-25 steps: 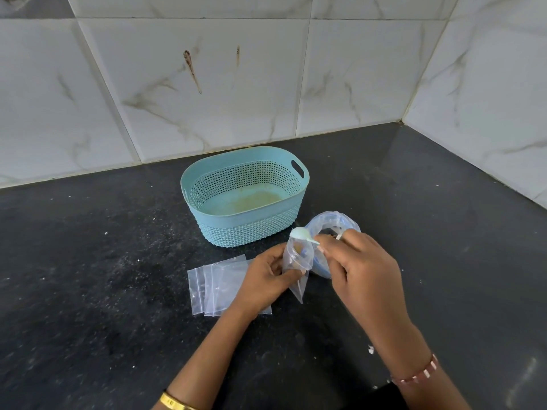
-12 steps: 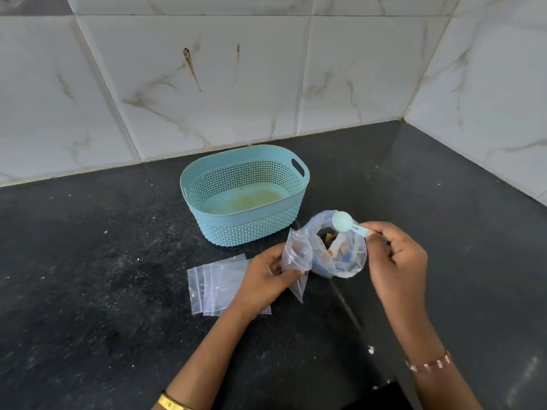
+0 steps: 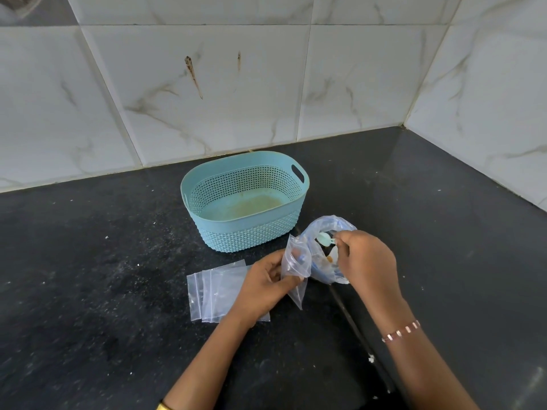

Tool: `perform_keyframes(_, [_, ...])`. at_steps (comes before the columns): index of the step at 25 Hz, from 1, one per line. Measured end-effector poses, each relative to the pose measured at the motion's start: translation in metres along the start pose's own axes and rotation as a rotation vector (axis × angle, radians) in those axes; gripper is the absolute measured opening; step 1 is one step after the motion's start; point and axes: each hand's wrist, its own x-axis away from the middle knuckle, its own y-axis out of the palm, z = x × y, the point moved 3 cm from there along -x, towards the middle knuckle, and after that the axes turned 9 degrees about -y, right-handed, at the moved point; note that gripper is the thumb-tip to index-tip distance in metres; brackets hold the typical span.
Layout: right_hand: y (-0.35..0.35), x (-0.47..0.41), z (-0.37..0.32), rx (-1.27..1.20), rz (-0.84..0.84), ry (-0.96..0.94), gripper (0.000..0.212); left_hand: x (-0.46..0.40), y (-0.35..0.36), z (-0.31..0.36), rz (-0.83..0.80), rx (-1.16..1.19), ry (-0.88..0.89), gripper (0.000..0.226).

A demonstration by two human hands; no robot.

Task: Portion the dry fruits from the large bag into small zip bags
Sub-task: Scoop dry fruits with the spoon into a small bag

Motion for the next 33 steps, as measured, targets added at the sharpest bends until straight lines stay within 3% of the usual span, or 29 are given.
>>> perform_keyframes(4, [-0.015,0.016,-0.001,-0.203,0.032,-0.003,0.018,-0.001,-0.001,-0.001,0.006,0.007,-0.005,0.038])
perform_keyframes(8, [0.007,0.018,0.003,-0.048,-0.028,-0.101,0.013,-0.001,0.0,-0.002,-0.002,0.006,-0.01,0.038])
perform_keyframes(16, [0.006,0.0,0.0,0.112,0.09,-0.106,0.024,0.0,0.0,-0.002,-0.003,0.01,-0.019,0.041])
perform_keyframes(20, [0.017,-0.004,0.001,0.222,-0.018,-0.115,0.024,-0.001,0.001,-0.001,-0.011,0.033,-0.01,0.041])
perform_keyframes(24, [0.021,-0.009,0.006,0.086,-0.179,-0.067,0.033,0.0,0.002,-0.001,-0.015,0.041,-0.007,0.042])
perform_keyframes(33, [0.024,-0.016,0.007,-0.056,-0.203,0.117,0.022,-0.002,0.001,-0.004,-0.022,0.042,-0.006,0.041])
